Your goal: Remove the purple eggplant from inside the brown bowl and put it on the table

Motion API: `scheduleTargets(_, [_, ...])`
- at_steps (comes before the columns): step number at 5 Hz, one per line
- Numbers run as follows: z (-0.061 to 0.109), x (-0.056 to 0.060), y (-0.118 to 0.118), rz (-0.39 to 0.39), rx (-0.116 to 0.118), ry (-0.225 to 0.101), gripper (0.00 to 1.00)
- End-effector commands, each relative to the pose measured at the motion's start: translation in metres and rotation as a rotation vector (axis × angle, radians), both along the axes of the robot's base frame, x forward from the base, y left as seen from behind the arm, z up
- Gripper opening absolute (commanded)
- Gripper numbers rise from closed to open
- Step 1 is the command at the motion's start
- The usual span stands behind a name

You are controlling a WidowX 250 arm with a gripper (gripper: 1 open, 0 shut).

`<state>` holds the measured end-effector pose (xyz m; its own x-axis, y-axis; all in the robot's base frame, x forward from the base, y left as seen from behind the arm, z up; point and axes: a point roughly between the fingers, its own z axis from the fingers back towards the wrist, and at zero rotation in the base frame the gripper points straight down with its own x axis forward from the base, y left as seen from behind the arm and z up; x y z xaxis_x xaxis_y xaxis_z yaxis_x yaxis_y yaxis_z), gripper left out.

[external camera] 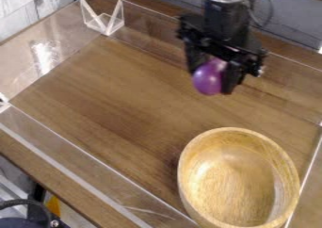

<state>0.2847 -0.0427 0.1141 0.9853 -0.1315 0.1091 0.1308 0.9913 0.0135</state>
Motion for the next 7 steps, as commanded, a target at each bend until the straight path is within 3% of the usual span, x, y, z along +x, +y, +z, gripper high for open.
scheduleTargets(1, [0.003, 0.033, 0.012, 0.008, 0.001, -0.072, 0.0])
scheduleTargets(3, [-0.023, 0.071, 0.03, -0.042, 0.018, -0.055, 0.0])
scheduleTargets(5, [-0.029, 0.081, 0.049, 0.045, 0.012, -0.026, 0.0])
scheduleTargets(7, [-0.063, 0.095, 0.076, 0.086, -0.001, 0.003, 0.0])
